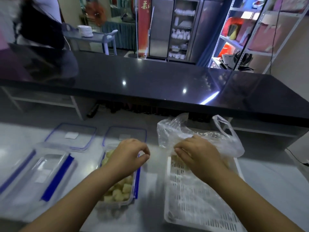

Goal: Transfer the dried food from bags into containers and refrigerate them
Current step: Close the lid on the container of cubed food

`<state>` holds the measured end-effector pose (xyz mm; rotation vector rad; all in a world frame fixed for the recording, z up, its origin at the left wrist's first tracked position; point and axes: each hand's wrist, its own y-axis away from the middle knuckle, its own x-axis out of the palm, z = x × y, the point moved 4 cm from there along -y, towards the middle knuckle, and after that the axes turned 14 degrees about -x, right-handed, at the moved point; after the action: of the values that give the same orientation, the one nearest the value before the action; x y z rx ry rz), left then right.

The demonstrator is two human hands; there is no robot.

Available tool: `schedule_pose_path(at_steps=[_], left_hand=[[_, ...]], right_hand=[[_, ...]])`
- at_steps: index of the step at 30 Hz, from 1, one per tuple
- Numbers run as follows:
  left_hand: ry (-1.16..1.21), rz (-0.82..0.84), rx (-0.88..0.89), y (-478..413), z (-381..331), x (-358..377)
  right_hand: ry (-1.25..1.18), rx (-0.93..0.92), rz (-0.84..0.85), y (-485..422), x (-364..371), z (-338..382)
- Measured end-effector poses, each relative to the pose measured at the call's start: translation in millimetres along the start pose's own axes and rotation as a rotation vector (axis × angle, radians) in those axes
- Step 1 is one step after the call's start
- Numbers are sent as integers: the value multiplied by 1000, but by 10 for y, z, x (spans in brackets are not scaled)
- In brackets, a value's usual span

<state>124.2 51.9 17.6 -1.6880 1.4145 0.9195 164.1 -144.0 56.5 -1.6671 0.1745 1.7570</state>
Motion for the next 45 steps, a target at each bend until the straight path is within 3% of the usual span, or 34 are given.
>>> schedule_pose_path(at_steps=[6, 11, 16, 22, 25, 36, 40, 45], left_hand=[[71, -14, -293, -157, 969, -242], [51, 61, -441, -399, 1654, -145], [-17, 192, -451, -615, 2027, 62], [13, 252, -452, -776, 2194, 158], [118, 205, -516, -816, 2229, 101], [386, 57, -569, -680, 2261, -14], [508, -26, -581, -589, 2108, -158], [647, -36, -525, -494, 1814, -336]], right_hand=[[-36, -75, 174, -774, 555, 484], [-96, 156, 403, -1227, 1281, 446], [-106, 330, 542, -1382, 1774, 302], [-275, 752, 439, -1396, 2053, 179], [-340, 849, 311, -1390, 2066, 169], [-440, 786, -274, -1297, 1773, 332], [-502, 667, -354, -1278, 1605, 411], [-785, 517, -507, -1175, 1315, 521]])
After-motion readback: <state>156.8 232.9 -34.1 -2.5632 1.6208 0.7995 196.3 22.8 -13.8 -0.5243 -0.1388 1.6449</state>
